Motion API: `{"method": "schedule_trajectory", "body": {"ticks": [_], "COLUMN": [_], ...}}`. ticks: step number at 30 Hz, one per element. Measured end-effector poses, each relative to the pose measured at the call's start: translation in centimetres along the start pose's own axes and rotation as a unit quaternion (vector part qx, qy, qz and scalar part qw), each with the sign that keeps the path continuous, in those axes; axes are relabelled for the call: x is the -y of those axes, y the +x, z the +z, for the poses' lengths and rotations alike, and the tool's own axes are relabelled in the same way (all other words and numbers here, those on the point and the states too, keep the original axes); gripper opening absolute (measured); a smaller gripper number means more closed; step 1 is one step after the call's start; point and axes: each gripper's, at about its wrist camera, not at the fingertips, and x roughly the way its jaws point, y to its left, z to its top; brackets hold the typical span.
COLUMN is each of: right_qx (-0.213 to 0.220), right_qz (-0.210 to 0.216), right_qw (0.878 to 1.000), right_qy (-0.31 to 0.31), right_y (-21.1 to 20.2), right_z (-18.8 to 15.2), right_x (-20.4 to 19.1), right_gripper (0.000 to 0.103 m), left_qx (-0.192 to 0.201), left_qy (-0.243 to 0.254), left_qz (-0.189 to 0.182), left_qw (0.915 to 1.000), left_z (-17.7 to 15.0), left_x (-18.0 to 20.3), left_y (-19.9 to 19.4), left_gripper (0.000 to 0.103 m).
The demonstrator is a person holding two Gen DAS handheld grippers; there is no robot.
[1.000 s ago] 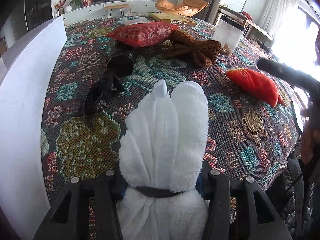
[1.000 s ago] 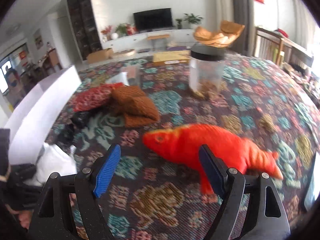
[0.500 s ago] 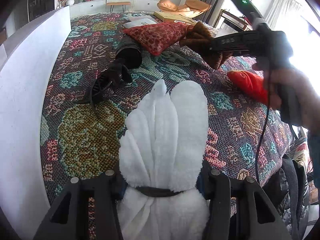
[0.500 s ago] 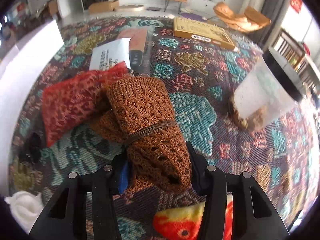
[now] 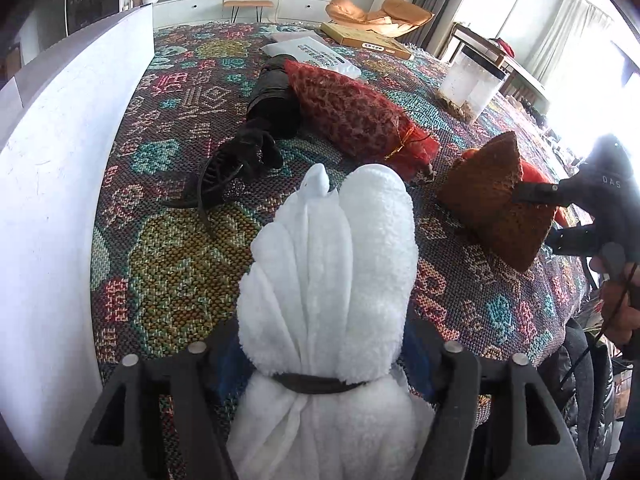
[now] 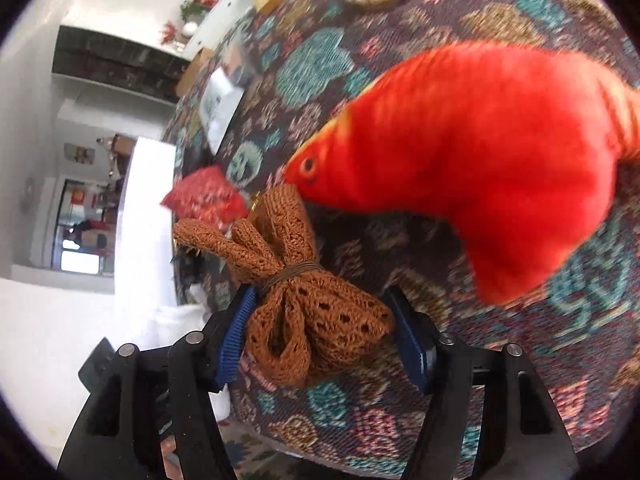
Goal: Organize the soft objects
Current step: 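Carry towel and brown bundles over the cardboard box and open both tools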
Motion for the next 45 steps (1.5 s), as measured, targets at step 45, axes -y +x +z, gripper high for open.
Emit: {"method": "schedule_trajectory", "body": {"ticks": [45], "right_qx": [-0.08], "right_qz": [0.131], "right_qw": [0.935], "right_qy": [-0.32], "right_y": [1.2], "right_z": [-8.2], "right_x": [-31.5], "right_gripper": [0.07], "left_qx": [0.127], "left_qy": [-0.114], "left_qz": [0.101], "left_qw": [0.9802], "left_z": [4.1], "left_x": [-15.3], "left_y": [-18.4], "left_gripper": [0.054]}}
